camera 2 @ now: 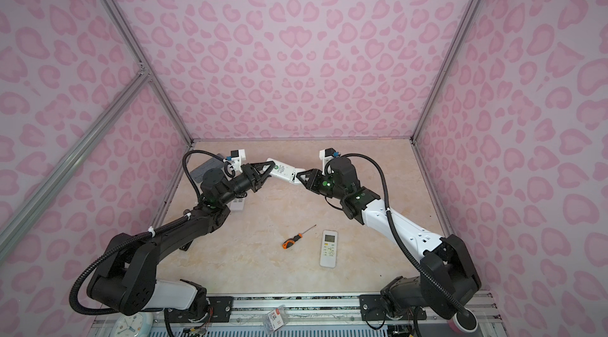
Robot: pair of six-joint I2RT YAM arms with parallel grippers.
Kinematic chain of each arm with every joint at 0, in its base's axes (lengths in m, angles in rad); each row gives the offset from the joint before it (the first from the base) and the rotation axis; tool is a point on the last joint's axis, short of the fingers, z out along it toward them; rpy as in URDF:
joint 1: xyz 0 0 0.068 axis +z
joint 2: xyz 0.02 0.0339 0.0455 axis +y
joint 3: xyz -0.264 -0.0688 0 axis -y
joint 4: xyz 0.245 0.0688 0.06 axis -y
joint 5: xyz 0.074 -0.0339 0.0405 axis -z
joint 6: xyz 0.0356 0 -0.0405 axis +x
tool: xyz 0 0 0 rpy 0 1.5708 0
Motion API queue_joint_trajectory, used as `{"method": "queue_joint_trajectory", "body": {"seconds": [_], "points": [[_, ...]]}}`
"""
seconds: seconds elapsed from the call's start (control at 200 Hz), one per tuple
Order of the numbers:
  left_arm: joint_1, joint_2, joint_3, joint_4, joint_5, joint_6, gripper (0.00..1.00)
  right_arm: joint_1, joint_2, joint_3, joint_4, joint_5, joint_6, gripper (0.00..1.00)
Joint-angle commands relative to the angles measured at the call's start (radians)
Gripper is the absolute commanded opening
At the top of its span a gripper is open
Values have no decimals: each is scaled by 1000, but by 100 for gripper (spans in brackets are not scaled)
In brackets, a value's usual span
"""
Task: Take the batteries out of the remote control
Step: 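Hold the remote with the left gripper while the right gripper slides off the battery cover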
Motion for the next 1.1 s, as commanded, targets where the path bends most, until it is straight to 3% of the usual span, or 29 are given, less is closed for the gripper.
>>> {"method": "queue_joint_trajectory", "body": {"seconds": [0.0, 0.465, 0.95, 1.095], "points": [[2, -7, -9, 10, -16, 6, 4, 16, -14, 9, -6, -11, -70, 19], [5, -11, -50, 6, -21, 0, 4, 24, 6, 2, 29, -18, -56, 20], [18, 17, -42, 2, -9, 5, 4, 6, 55, 4, 13, -29, -67, 0], [30, 51, -38, -5, 5, 15, 4, -27, 55, 14, -3, -45, -90, 0]]}}
